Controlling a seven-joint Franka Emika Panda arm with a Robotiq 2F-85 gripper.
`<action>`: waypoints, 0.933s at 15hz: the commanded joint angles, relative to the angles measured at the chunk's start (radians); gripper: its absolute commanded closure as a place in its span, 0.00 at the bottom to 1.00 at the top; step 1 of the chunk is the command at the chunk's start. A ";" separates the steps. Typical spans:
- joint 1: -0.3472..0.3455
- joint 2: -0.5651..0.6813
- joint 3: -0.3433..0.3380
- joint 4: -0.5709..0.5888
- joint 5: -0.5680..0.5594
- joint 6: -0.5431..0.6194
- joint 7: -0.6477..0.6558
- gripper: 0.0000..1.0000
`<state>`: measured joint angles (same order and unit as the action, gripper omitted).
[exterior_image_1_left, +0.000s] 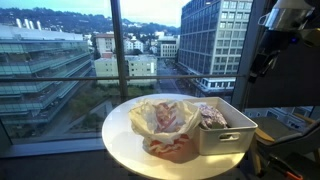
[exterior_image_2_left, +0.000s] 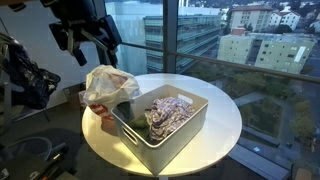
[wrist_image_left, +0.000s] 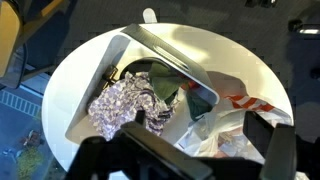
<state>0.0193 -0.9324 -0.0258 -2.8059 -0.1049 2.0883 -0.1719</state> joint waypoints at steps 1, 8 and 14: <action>0.005 0.000 -0.004 0.003 -0.004 -0.004 0.004 0.00; -0.045 0.248 0.002 0.049 -0.036 0.259 0.056 0.00; -0.119 0.621 0.014 0.208 -0.091 0.481 0.124 0.00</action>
<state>-0.0649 -0.5065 -0.0246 -2.7150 -0.1630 2.5048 -0.0910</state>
